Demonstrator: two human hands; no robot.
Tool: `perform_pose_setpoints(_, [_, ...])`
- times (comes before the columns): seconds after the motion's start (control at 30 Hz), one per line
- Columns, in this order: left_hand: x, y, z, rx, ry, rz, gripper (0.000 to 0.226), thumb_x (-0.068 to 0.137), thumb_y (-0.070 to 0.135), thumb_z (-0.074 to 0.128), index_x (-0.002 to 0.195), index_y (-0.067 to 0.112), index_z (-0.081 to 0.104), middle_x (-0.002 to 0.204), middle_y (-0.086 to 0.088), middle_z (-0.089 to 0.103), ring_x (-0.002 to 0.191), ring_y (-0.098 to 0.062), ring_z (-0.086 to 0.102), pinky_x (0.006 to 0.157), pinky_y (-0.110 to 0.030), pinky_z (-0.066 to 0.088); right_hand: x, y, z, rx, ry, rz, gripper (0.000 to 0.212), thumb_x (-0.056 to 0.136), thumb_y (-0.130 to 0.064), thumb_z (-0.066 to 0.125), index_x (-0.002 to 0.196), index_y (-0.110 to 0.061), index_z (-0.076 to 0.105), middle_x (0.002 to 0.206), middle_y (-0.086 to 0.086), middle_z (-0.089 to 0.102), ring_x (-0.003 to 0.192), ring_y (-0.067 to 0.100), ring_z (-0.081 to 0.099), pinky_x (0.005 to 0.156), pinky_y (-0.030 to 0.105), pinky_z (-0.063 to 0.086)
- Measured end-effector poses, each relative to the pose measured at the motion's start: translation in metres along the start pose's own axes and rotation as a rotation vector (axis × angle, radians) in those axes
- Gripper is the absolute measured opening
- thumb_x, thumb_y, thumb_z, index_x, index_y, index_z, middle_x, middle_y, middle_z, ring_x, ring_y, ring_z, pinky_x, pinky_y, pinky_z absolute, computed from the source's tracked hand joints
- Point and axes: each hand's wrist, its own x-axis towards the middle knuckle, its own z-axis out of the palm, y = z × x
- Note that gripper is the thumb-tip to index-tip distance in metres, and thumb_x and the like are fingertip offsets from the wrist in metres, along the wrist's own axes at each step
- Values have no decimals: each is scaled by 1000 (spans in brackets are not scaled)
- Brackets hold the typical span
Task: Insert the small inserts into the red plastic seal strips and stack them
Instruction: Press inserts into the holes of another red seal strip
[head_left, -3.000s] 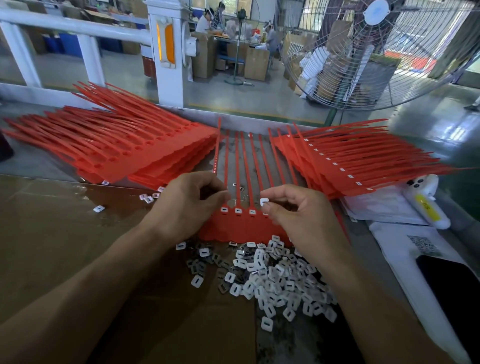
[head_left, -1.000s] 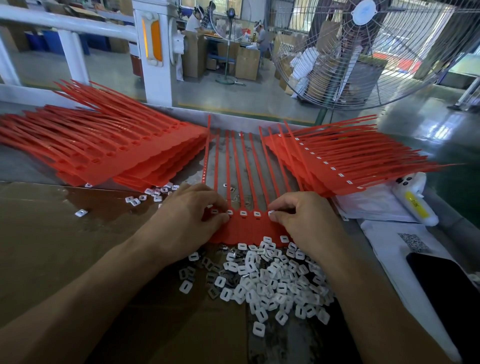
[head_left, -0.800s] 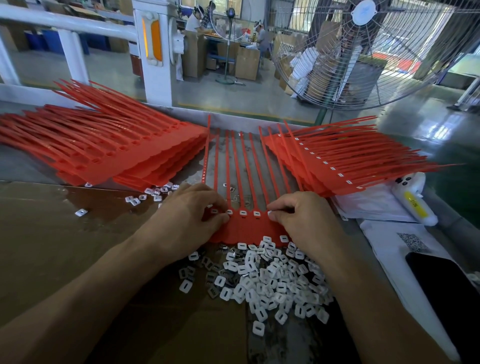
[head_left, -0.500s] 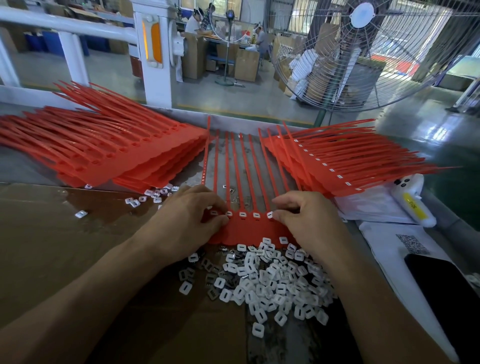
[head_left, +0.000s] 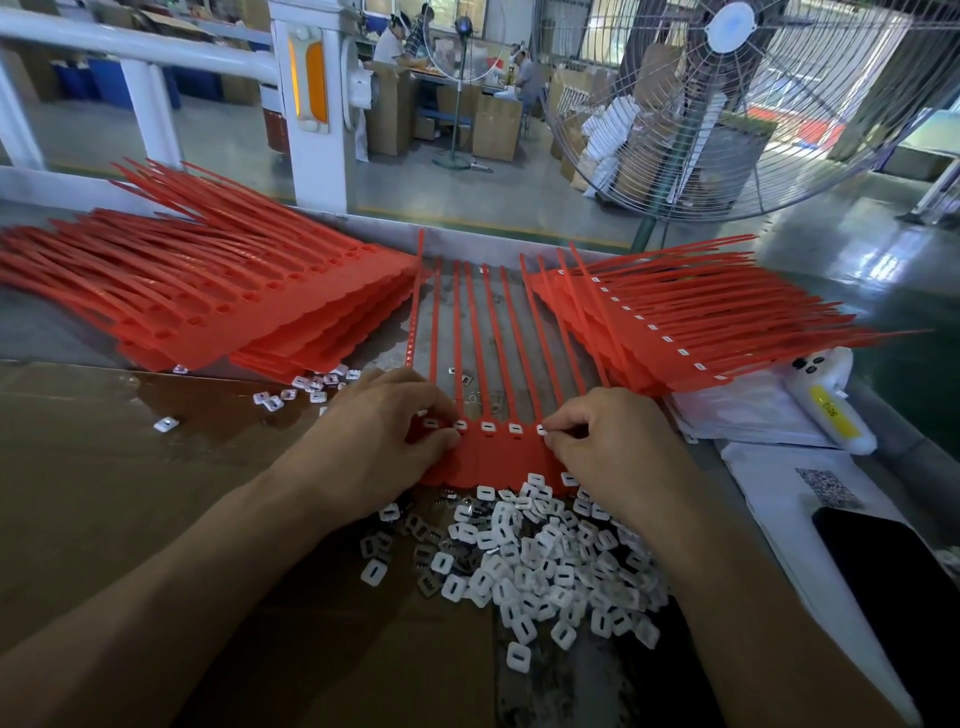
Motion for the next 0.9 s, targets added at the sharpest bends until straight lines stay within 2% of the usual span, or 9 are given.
perform_pose_setpoints(0.1, [0,1,0,1,-7,-2,24,95,46,63,116,37,68,120,20,56,119,-6,47,106,-36,42,-1,-3,-1,-82,6,-53,19,97,-17,65,90,-15,82,84,1,72,78,18,68,76,35,54])
perform_pose_setpoints(0.17, [-1,1,-1,0,-7,-3,23,95,46,63,116,37,68,119,20,56,119,-6,47,107,-36,42,-3,-5,-1,-117,13,-85,20,97,-17,63,91,-14,82,85,1,69,78,18,66,76,38,56])
perform_pose_setpoints(0.37, [-1,3,-1,5,-9,-1,25,95,45,63,116,35,69,120,18,57,120,-9,48,107,-38,42,-7,-15,-2,-291,-8,-131,23,99,-25,55,102,-19,77,99,-2,60,92,18,60,75,35,52])
perform_pose_setpoints(0.5, [-1,4,-2,12,-21,-10,25,95,45,63,117,35,69,122,17,57,121,-9,47,108,-39,41,-9,-23,-4,-391,-50,-137,18,98,-25,52,98,-19,69,100,-2,56,97,20,58,67,32,40])
perform_pose_setpoints(0.67, [-1,6,-2,20,-14,-7,25,95,44,64,116,32,70,121,14,59,120,-11,48,107,-40,42,-5,-24,-6,-429,-72,-126,24,97,-10,50,107,-20,69,105,0,58,101,23,59,70,33,42])
perform_pose_setpoints(0.8, [-3,9,-3,45,-7,13,26,95,44,63,117,33,70,123,14,59,121,-11,48,108,-41,41,-6,-25,-3,-433,-57,-131,25,95,-5,48,103,-20,67,98,0,54,97,24,58,68,33,38])
perform_pose_setpoints(0.9, [-5,13,-5,46,21,74,24,93,45,64,114,36,70,121,17,59,119,-10,48,109,-42,35,-5,-20,-5,-374,-65,-118,26,94,-8,48,101,-18,71,101,1,59,98,25,60,75,37,50])
